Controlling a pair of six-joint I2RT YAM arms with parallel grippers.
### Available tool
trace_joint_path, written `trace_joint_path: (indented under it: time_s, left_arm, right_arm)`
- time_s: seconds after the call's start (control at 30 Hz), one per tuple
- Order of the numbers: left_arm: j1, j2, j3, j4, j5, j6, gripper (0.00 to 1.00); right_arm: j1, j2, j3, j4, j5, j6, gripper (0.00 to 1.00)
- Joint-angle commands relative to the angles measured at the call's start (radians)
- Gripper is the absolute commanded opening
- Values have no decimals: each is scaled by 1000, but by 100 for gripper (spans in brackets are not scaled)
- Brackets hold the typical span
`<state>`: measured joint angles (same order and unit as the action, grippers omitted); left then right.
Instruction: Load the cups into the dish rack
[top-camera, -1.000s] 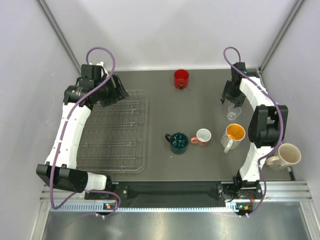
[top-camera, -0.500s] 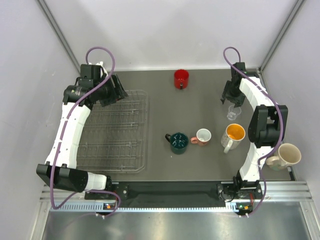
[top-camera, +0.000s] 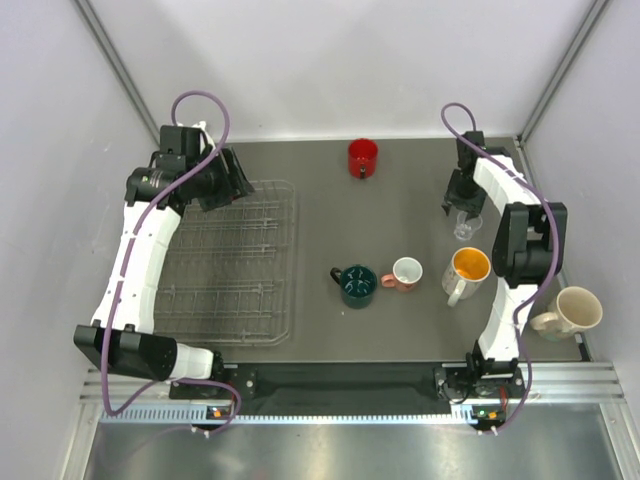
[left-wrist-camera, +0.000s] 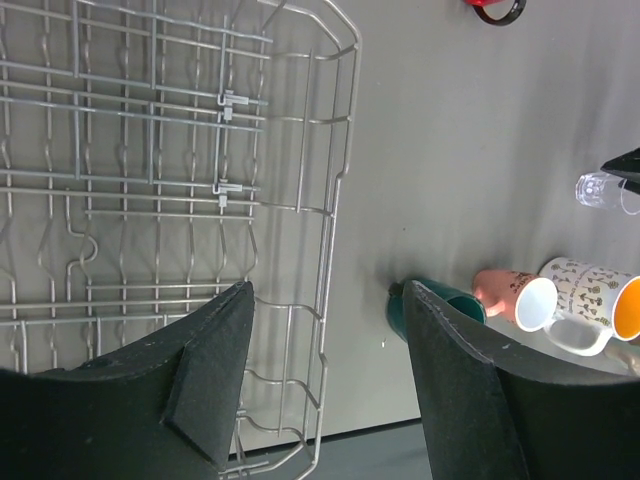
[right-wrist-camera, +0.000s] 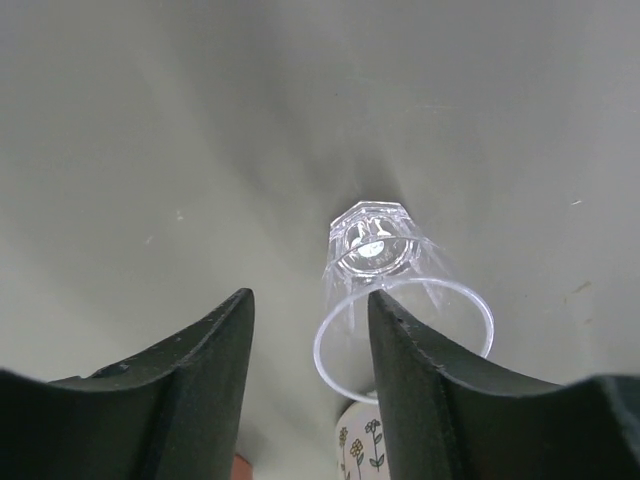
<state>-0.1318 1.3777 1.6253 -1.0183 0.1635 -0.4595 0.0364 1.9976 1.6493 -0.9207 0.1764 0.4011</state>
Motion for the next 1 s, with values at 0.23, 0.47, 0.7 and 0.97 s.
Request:
trace_joint_path:
  time_s: [0.23,0.47,0.7,0.97]
  left_arm:
    - [11,17,87,-42,18,36,65]
    - [11,23,85,-39,83,28,64]
    - [11,-22,25,42,243,-17,73]
    - [9,-77,-45,178,478,-88,80]
  right_arm:
    - [10,21,26,45,9,13,23]
    - [11,-32,33,42,-69,30,0]
    - [19,-184,58,127,-519,91,0]
    - [126,-332,-92,534,-1038,451,0]
